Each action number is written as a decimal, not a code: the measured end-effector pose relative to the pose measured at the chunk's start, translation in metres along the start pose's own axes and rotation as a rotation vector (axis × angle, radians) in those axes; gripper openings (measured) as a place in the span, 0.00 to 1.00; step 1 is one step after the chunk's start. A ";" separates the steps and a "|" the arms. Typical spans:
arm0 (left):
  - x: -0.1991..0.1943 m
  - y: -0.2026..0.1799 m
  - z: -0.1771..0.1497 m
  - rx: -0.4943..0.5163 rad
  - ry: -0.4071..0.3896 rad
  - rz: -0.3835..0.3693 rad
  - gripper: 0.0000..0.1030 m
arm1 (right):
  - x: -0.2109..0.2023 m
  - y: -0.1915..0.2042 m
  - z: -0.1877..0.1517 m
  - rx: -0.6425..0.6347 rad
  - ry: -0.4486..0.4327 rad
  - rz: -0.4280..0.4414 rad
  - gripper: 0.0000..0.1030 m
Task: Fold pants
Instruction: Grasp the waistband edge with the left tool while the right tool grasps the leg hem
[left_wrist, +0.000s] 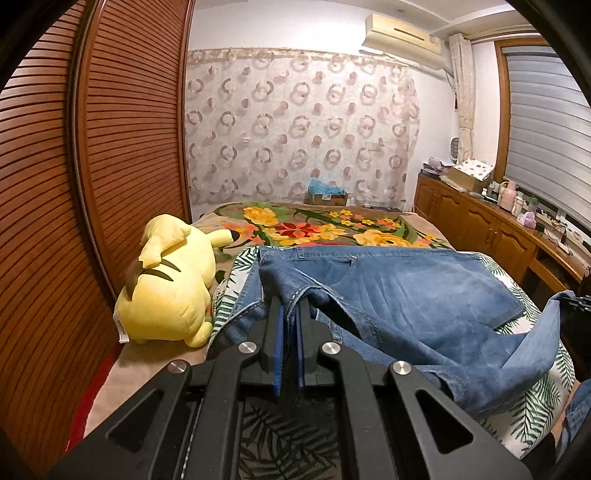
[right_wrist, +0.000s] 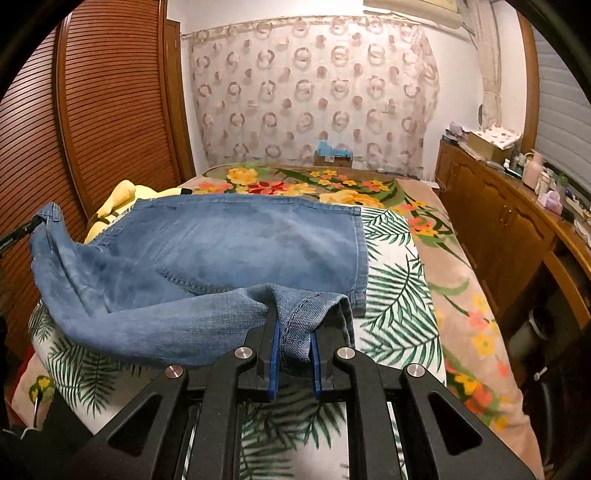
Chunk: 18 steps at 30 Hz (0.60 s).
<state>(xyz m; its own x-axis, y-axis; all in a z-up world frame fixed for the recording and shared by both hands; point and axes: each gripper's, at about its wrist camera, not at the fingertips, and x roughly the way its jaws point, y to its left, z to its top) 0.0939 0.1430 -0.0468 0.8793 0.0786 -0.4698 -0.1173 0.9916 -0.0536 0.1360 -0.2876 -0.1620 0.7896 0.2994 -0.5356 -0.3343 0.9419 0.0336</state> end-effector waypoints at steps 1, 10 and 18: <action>0.002 0.000 0.002 -0.002 0.001 0.001 0.06 | 0.001 -0.002 0.003 0.003 0.000 -0.001 0.13; 0.030 0.000 0.026 -0.007 0.017 0.011 0.06 | 0.009 -0.009 0.015 0.008 -0.003 -0.002 0.13; 0.059 0.000 0.043 -0.003 0.036 0.022 0.06 | 0.023 -0.012 0.023 0.008 0.013 -0.002 0.13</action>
<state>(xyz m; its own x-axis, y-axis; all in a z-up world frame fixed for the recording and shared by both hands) 0.1657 0.1519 -0.0363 0.8593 0.0970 -0.5022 -0.1382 0.9894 -0.0454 0.1704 -0.2886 -0.1557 0.7836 0.2955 -0.5465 -0.3284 0.9437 0.0394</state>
